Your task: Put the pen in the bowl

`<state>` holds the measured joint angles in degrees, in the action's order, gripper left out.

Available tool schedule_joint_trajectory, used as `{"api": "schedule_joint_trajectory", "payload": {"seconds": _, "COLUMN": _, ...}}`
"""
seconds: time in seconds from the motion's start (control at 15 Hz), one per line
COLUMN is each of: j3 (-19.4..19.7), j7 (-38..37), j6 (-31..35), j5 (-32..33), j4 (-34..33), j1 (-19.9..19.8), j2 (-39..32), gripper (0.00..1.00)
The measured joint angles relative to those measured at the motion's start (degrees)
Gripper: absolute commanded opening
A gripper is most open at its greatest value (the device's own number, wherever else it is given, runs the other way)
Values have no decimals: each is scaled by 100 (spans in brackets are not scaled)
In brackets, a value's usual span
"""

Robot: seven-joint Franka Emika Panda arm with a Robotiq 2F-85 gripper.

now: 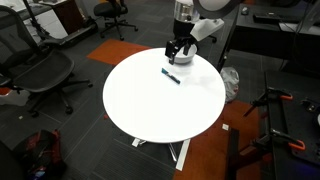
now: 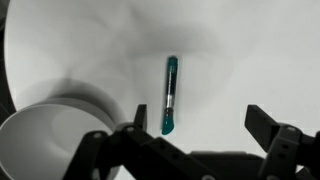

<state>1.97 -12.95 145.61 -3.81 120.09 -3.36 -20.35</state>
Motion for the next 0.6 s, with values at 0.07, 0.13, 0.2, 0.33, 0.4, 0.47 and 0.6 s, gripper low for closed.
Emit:
{"api": "schedule_joint_trajectory", "payload": {"seconds": 0.07, "j3": 25, "j7": -40, "j6": 1, "j5": -2, "j4": -125, "j1": 3, "j2": -134, "gripper": 100}}
{"api": "schedule_joint_trajectory", "payload": {"seconds": 0.13, "j3": 60, "j7": -105, "j6": 1, "j5": -2, "j4": -255, "j1": 13, "j2": -267, "gripper": 100}}
{"api": "schedule_joint_trajectory", "payload": {"seconds": 0.2, "j3": 99, "j7": -150, "j6": 1, "j5": -2, "j4": -389, "j1": 20, "j2": -400, "gripper": 100}}
{"api": "schedule_joint_trajectory", "payload": {"seconds": 0.33, "j3": 165, "j7": -242, "j6": 1, "j5": 2, "j4": -656, "j1": 28, "j2": -664, "gripper": 100}}
{"api": "schedule_joint_trajectory", "payload": {"seconds": 0.4, "j3": 193, "j7": -273, "j6": 0, "j5": 2, "j4": -787, "j1": 33, "j2": -797, "gripper": 100}}
{"api": "schedule_joint_trajectory", "payload": {"seconds": 0.47, "j3": 217, "j7": -306, "j6": 0, "j5": 2, "j4": -902, "j1": 41, "j2": -918, "gripper": 100}}
{"api": "schedule_joint_trajectory", "payload": {"seconds": 0.6, "j3": 254, "j7": -325, "j6": -2, "j5": 2, "j4": -1119, "j1": 53, "j2": -1152, "gripper": 100}}
